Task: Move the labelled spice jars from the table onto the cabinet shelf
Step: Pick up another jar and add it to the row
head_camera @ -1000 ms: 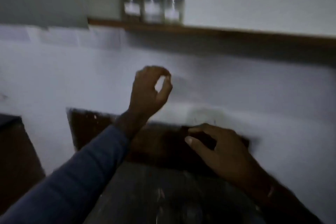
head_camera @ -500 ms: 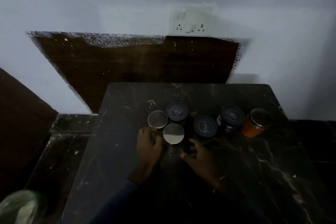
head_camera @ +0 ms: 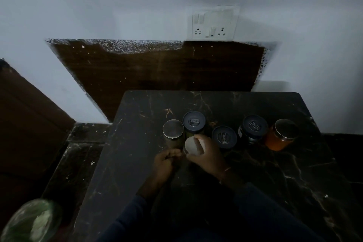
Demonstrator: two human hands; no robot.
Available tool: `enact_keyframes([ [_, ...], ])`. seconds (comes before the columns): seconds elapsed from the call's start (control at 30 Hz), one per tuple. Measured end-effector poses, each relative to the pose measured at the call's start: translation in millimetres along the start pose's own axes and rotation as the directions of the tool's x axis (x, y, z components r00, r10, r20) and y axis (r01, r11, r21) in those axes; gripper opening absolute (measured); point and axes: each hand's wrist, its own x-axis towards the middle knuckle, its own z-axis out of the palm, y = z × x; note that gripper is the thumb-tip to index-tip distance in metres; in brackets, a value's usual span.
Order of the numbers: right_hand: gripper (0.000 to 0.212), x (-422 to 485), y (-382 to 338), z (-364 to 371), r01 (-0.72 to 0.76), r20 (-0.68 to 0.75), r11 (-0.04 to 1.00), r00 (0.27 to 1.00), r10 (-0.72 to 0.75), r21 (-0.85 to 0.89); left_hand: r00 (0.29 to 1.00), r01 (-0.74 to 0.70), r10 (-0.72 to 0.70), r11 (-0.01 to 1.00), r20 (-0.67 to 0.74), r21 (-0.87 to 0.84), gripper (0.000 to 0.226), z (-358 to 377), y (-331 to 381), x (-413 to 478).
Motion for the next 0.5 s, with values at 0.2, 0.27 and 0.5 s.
enact_keyframes([
  [0.2,0.025,-8.3,-10.0,-25.6,-0.061,-0.001,0.911,0.998,0.068,0.408,0.975,0.216,-0.219,0.970,-0.021,-0.109,0.033,-17.1,-4.2,-4.7],
  [0.27,0.030,-8.3,-11.0,-26.0,-0.085,0.028,0.892,0.996,0.081,0.443,0.906,0.401,-0.365,0.901,0.212,-0.163,0.054,-17.1,-2.6,-9.8],
  [0.5,0.027,-6.0,-1.1,-20.0,-0.198,0.061,0.814,0.979,0.197,0.546,0.937,0.253,-0.206,0.957,0.283,-0.140,0.036,11.1,1.8,-31.6],
])
